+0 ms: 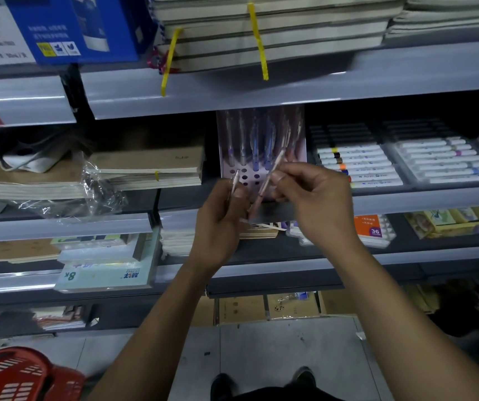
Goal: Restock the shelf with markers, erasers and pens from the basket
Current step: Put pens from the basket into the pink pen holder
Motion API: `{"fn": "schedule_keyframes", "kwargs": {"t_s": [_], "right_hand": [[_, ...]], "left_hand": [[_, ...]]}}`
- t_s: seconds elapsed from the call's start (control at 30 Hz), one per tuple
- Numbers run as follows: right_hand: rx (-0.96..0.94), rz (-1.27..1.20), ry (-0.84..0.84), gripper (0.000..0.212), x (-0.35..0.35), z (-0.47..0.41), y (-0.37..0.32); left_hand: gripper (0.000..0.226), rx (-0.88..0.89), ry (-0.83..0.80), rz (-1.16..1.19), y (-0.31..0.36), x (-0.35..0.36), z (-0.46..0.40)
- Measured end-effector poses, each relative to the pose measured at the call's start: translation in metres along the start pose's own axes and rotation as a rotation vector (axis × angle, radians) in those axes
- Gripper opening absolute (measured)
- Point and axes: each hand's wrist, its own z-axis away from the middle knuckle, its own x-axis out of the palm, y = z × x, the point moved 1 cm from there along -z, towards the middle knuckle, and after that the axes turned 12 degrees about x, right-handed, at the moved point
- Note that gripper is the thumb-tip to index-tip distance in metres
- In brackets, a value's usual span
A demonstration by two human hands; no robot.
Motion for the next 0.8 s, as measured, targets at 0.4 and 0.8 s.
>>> {"fn": "schedule_keyframes", "kwargs": {"t_s": [0.4, 0.8], "right_hand": [[-0.074, 0.031, 0.361, 0.003, -0.033, -0.041, -0.011], [-0.13, 0.257, 0.469, 0.015, -0.028, -0.065, -0.012]], "left_hand": [[0.039, 0.108, -0.126, -0.505, -0.006, 0.002, 0.003], [0.045, 0.088, -0.124, -0.498, -0.003, 0.001, 0.004]]}}
